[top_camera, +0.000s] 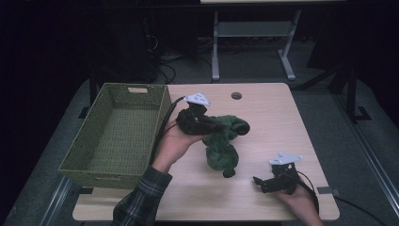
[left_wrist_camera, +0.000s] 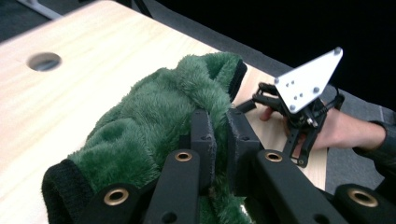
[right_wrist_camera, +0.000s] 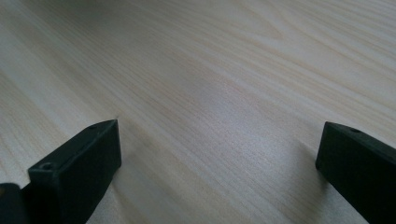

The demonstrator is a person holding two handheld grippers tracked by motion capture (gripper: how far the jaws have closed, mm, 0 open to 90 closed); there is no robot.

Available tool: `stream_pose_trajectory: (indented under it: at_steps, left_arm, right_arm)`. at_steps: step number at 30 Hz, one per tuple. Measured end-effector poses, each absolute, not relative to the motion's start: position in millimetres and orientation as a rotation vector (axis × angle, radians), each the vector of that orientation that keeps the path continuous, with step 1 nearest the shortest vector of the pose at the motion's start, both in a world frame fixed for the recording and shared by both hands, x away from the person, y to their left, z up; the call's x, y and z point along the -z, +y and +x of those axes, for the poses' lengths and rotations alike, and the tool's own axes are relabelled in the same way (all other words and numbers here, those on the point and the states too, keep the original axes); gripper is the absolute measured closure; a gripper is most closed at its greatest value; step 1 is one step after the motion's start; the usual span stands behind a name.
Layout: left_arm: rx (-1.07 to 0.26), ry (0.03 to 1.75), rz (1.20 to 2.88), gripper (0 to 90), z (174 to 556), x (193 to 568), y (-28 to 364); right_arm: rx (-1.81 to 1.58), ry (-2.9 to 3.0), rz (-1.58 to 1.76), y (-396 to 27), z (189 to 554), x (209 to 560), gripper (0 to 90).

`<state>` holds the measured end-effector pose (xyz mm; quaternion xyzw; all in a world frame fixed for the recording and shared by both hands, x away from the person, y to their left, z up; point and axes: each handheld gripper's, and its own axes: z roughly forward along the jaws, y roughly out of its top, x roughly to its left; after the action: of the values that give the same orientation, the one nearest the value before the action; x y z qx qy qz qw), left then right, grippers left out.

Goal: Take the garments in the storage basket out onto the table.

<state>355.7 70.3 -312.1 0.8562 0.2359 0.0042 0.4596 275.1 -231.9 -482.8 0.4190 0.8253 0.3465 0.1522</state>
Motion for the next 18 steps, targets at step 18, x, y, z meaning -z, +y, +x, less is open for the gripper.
stream_pose_trajectory:
  at_steps: [18]
  left_arm:
    - [0.108,0.571,2.242,83.0,343.4,391.1,33.3]
  right_arm:
    - [-0.993,2.370,1.202,-231.9,275.0,482.9,0.0]
